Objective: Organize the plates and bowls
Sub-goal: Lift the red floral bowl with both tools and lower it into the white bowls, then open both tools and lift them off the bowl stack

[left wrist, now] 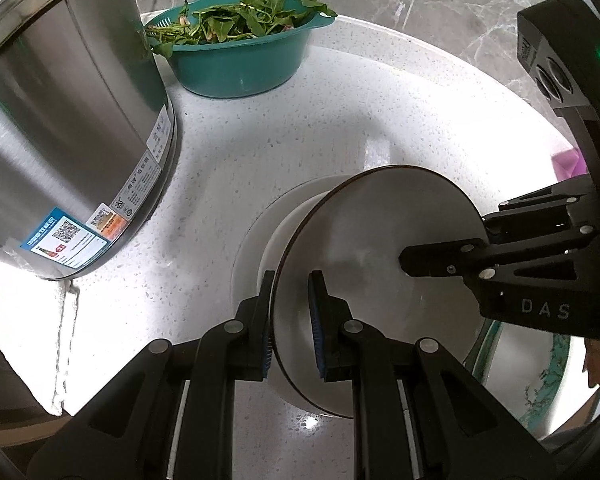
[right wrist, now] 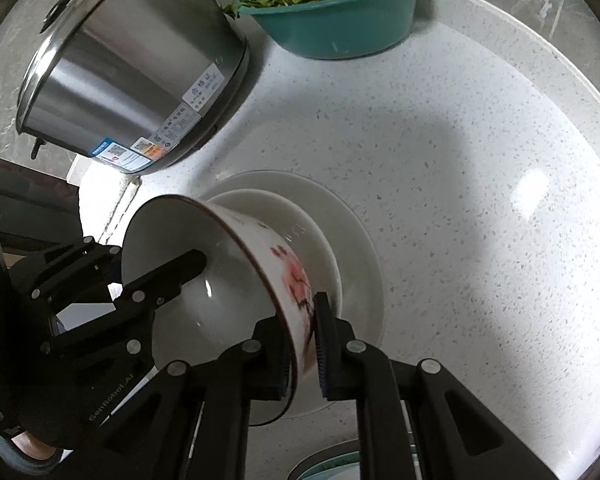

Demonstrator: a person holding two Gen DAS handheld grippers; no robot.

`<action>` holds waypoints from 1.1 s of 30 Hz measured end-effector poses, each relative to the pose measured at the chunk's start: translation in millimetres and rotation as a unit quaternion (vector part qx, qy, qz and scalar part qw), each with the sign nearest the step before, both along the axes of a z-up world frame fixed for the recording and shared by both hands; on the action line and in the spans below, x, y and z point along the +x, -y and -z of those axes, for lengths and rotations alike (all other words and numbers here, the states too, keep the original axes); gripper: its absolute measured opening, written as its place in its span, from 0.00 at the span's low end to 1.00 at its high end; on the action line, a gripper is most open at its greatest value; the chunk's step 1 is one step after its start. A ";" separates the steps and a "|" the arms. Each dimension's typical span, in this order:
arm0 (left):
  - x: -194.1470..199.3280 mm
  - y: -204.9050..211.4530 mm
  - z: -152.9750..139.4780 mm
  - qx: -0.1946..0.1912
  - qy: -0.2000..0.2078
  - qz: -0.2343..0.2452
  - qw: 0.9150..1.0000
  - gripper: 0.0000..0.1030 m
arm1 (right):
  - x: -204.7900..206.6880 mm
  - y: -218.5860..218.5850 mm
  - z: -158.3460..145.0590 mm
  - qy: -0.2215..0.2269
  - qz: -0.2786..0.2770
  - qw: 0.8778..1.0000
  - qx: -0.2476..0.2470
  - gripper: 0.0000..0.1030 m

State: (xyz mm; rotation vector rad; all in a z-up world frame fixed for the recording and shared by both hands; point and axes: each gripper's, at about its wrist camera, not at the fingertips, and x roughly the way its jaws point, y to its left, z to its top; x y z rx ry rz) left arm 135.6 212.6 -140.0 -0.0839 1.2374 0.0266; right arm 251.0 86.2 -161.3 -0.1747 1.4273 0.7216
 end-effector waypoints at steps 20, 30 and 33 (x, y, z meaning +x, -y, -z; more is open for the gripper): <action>14.0 -3.7 11.7 -0.027 -0.016 -0.011 0.999 0.18 | 8.5 18.8 -28.3 0.019 0.019 1.000 0.015 0.35; 13.6 -2.4 11.2 -0.044 -0.026 -0.009 0.999 0.30 | 11.0 14.8 -16.4 0.030 -0.003 0.999 -0.012 0.24; 11.1 1.2 10.3 -0.058 -0.024 -0.005 0.998 0.43 | 9.7 10.5 -13.1 0.035 -0.013 0.999 -0.019 0.22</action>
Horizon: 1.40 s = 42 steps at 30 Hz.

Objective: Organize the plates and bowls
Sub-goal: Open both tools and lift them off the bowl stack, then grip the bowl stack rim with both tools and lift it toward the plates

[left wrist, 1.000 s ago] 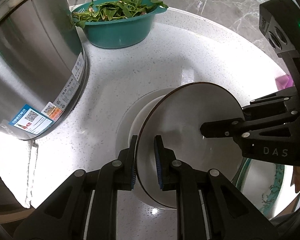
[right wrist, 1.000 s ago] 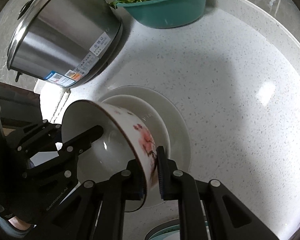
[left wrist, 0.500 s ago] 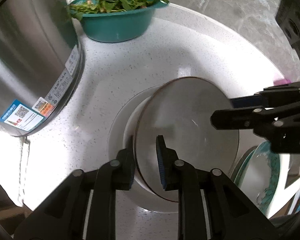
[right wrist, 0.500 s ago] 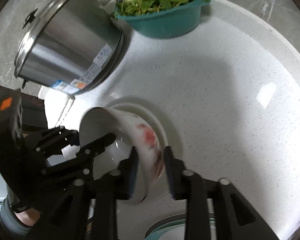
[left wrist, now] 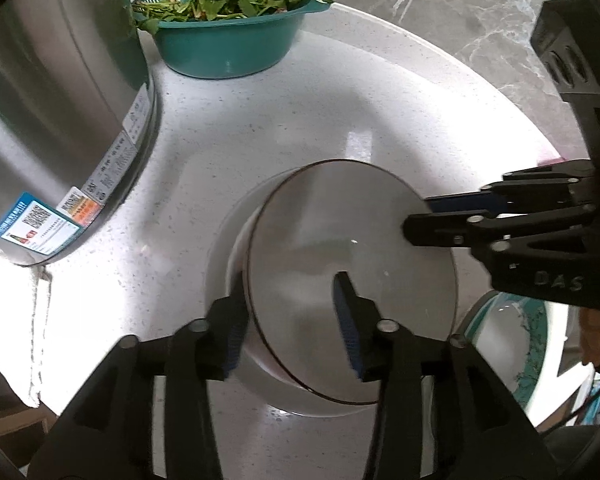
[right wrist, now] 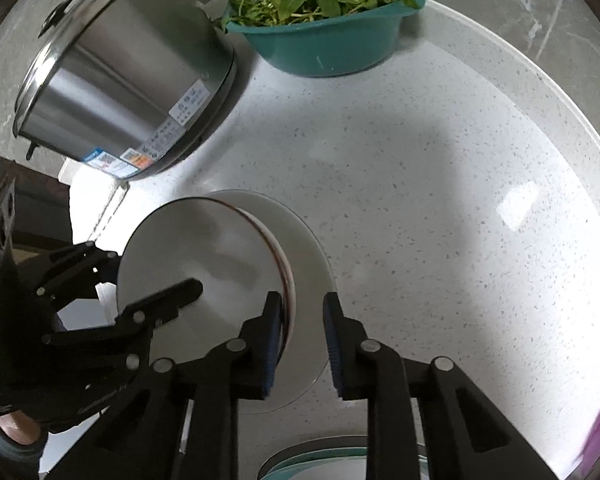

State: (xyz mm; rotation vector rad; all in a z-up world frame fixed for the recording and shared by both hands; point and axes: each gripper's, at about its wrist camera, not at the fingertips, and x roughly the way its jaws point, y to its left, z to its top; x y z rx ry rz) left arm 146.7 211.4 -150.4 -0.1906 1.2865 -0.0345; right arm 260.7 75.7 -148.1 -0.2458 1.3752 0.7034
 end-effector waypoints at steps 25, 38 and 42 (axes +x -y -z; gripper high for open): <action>4.2 -3.6 -13.9 0.042 -0.003 0.028 0.999 0.88 | -12.3 -24.0 3.4 0.033 -0.036 0.998 -0.041 0.12; -84.9 -69.4 -24.8 -0.013 0.036 -0.098 0.994 0.88 | 1.3 74.3 -26.5 0.049 0.059 0.995 0.059 0.53; -86.7 -75.5 -5.7 -0.015 0.021 -0.113 0.993 0.88 | -4.2 63.9 -5.2 0.027 0.040 0.998 0.047 0.52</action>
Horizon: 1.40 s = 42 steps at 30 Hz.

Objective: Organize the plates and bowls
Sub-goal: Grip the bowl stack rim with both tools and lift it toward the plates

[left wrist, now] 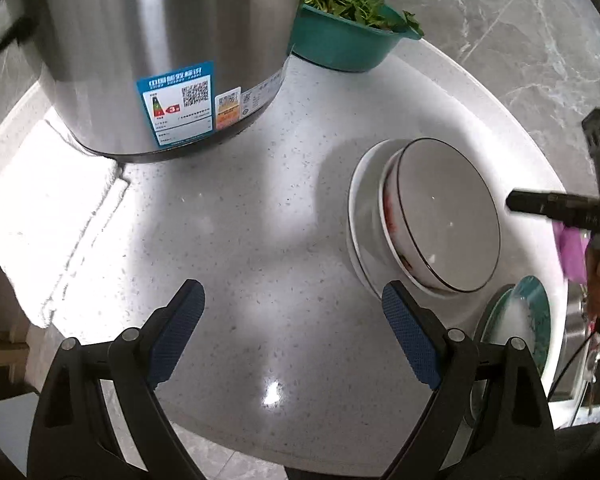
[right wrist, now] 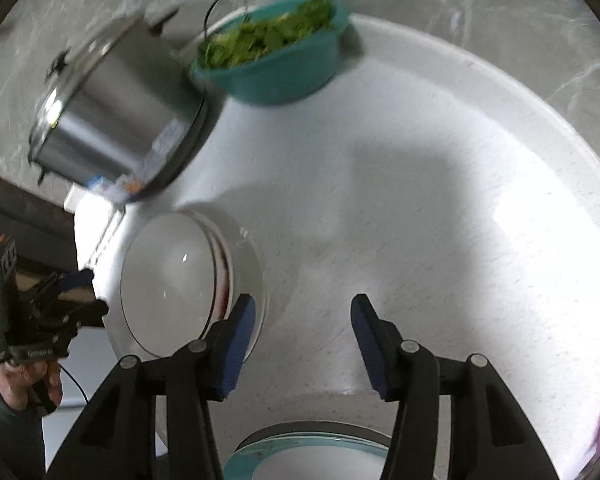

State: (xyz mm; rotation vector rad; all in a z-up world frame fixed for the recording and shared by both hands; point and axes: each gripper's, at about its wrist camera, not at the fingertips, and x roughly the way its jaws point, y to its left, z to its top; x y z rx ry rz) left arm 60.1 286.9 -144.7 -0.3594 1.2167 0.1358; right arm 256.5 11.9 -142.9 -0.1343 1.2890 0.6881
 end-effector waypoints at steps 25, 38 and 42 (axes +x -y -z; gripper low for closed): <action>66.5 15.5 62.6 0.040 -0.033 0.012 0.999 0.88 | -0.7 -38.0 53.5 -0.029 -0.041 0.998 -0.027 0.42; 99.3 29.3 82.5 0.008 -0.008 0.030 0.999 0.46 | -3.6 -46.7 65.6 -0.010 -0.036 0.999 0.025 0.37; 111.4 37.7 83.4 -0.004 0.010 0.043 0.999 0.19 | -7.1 -56.3 67.0 -0.011 -0.053 0.998 0.023 0.19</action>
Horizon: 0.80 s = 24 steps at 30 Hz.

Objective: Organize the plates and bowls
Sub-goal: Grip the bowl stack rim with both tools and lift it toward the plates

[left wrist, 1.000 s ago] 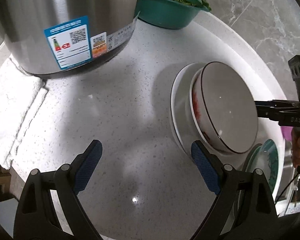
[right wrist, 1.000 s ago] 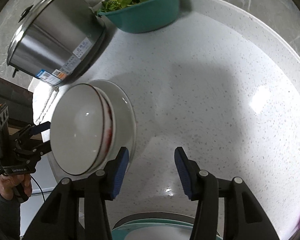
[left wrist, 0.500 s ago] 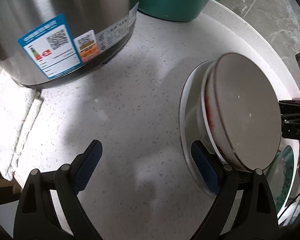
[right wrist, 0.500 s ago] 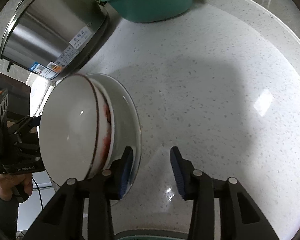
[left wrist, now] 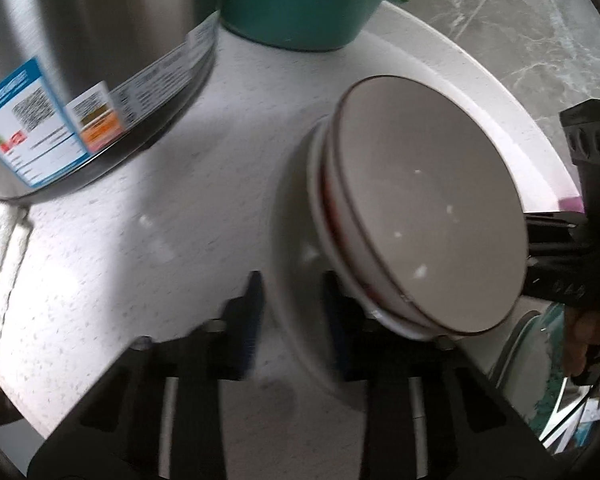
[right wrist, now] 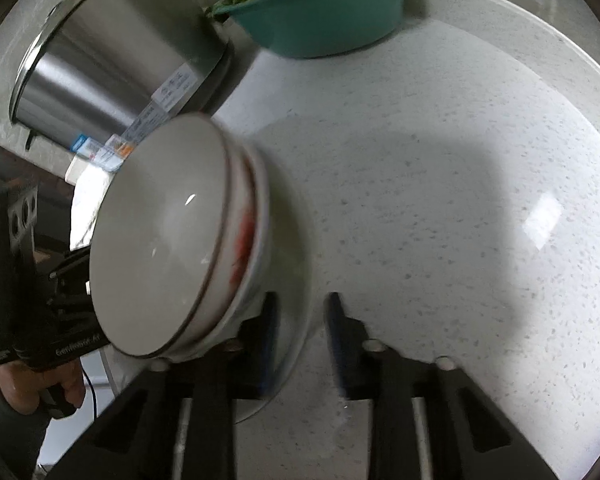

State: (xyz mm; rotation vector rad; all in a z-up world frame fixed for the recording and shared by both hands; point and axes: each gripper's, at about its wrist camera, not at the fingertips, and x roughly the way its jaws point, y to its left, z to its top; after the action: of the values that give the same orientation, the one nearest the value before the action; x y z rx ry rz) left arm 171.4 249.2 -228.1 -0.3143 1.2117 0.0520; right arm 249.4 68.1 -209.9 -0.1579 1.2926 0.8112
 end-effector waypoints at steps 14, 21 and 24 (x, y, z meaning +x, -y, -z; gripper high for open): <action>17.8 17.5 -2.0 0.033 -0.016 0.015 0.999 0.12 | -10.8 -16.9 -4.4 0.050 0.007 0.997 -0.063 0.15; 5.1 28.2 -22.3 0.039 -0.008 0.024 0.999 0.12 | -16.5 3.8 -17.4 0.052 0.018 0.997 -0.059 0.14; 2.0 30.4 -34.2 0.040 -0.001 0.029 0.999 0.12 | -18.7 12.7 -26.4 0.058 0.022 0.997 -0.055 0.14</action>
State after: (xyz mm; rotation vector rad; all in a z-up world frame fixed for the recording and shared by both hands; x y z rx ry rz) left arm 173.4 218.8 -193.9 -0.2083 1.2175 0.0512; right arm 230.6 55.5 -183.5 -0.2606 1.2284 0.6838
